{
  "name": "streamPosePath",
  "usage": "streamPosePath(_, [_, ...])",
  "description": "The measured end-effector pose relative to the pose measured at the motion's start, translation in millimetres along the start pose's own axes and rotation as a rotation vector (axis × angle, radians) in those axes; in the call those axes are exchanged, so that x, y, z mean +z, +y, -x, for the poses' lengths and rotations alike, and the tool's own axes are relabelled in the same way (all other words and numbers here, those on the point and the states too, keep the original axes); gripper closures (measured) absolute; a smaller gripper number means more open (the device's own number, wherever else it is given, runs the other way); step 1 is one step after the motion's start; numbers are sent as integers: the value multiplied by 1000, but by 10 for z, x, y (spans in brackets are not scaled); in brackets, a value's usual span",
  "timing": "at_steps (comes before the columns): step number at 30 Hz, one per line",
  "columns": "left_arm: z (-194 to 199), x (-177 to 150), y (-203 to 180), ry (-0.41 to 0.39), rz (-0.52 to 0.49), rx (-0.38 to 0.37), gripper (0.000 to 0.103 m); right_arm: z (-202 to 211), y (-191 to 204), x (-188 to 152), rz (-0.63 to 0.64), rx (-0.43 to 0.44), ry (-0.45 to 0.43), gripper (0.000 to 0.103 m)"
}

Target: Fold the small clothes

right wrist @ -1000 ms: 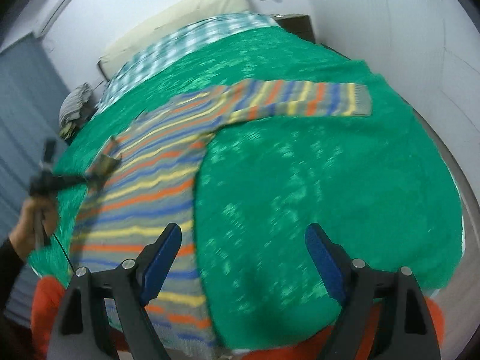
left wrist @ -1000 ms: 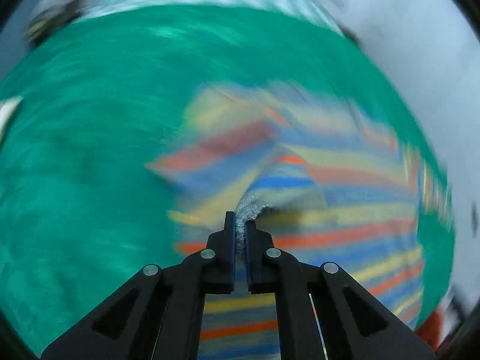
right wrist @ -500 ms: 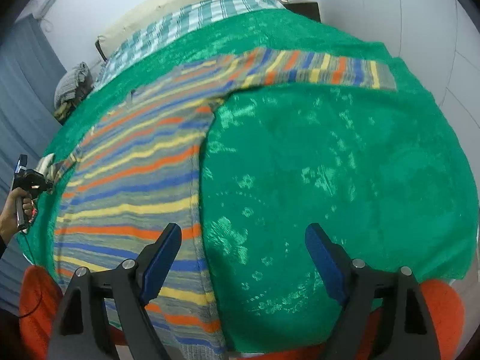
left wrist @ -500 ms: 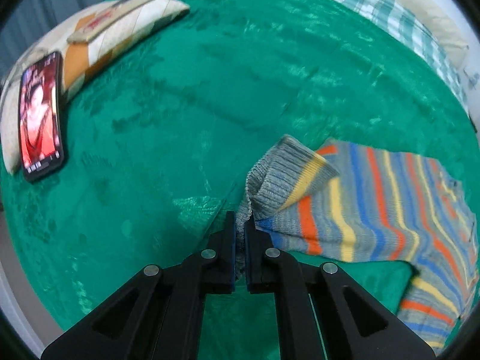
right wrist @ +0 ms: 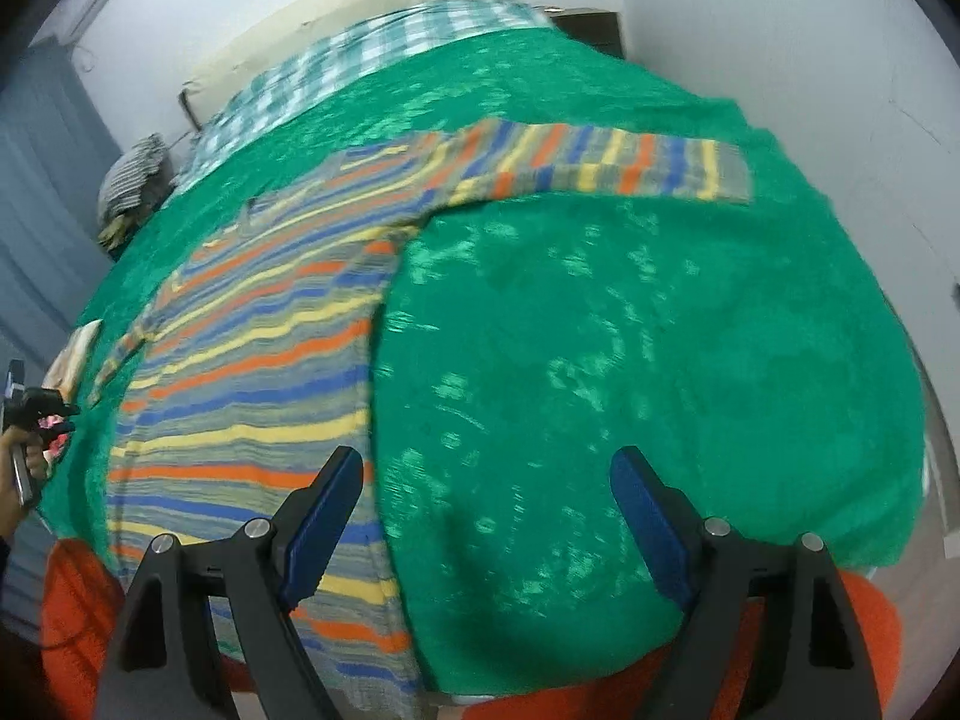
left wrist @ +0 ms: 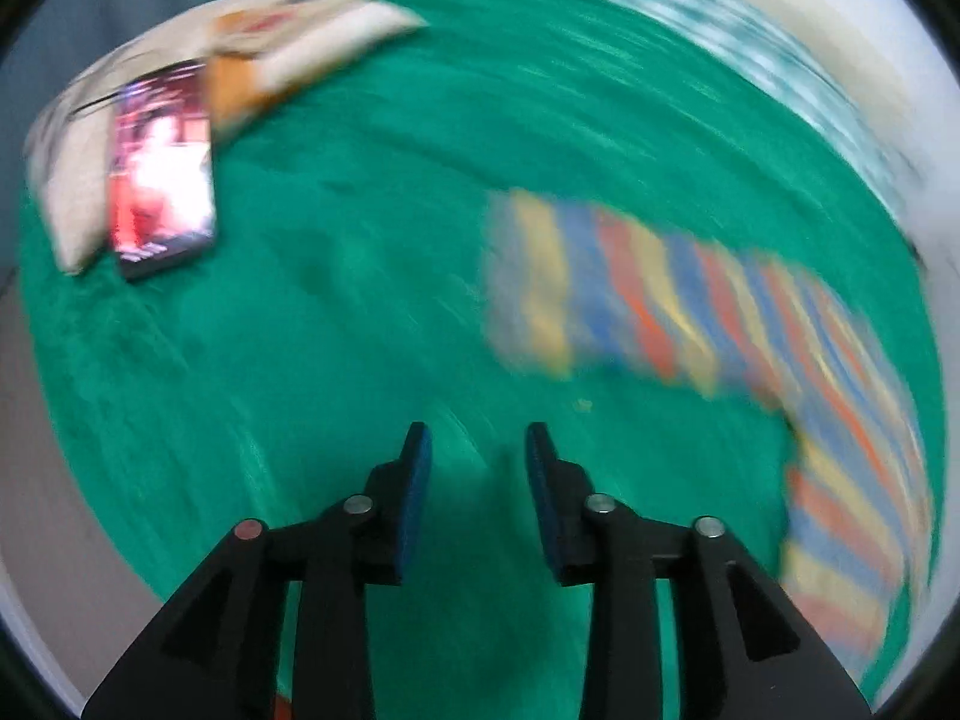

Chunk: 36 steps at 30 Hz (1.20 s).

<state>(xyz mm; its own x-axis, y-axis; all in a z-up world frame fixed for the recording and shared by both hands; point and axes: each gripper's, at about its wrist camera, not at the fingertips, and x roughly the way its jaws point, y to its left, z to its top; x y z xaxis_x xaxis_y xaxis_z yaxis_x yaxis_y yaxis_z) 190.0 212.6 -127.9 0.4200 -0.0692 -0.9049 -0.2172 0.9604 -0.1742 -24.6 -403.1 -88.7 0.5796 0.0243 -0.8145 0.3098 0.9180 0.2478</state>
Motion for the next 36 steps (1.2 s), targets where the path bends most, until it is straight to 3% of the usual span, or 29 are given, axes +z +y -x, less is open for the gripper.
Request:
streamPosePath(2, [54,-360,-314,47,-139,-79,42,-38,61,90,20,57,18,22])
streamPosePath(4, [31,-679,-607,83,-252,-124,35,-102,173,216,54,119,38,30])
streamPosePath(7, [-114,-1067,-927,123,-356,-140,34,-340,317,448,82,214,86,41])
streamPosePath(10, [-96,-1244,-1027,79,-408,-100,34,-716,365,549,45,294,204,48])
streamPosePath(12, [-60,-1289,-998,98,-398,-160,62,-875,382,505,31,336,261,65])
streamPosePath(13, [-72,-1293,-972,134,-398,-199,101,-905,401,477,57,308,273,99])
streamPosePath(16, [-39,-1331,-913,134,-446,-159,102,-875,333,429,37,257,269,99])
streamPosePath(18, [24,-1373,-841,124,-421,-148,101,-834,377,405,69,228,258,98])
streamPosePath(19, [67,-1391,-795,121,-397,-150,97,-813,409,393,83,212,252,91])
streamPosePath(21, [189,-1424,-706,107,-352,-181,71,-739,448,359,92,202,242,68])
streamPosePath(22, [223,-1418,-641,84,-338,-188,48,-659,474,319,100,215,232,54])
streamPosePath(23, [288,-1426,-611,56,-327,-192,31,-599,499,293,110,213,221,52])
streamPosePath(25, [406,-1478,-614,7,-306,-213,23,-447,541,179,153,194,198,51])
streamPosePath(28, [407,-1505,-685,13,-305,-235,22,-298,590,14,177,175,184,47])
streamPosePath(33, [315,-1699,-976,15,-443,-187,22,-181,580,-192,138,159,153,45])
streamPosePath(36, [101,-1808,-1057,84,-511,-44,22,-178,589,-263,107,166,156,45])
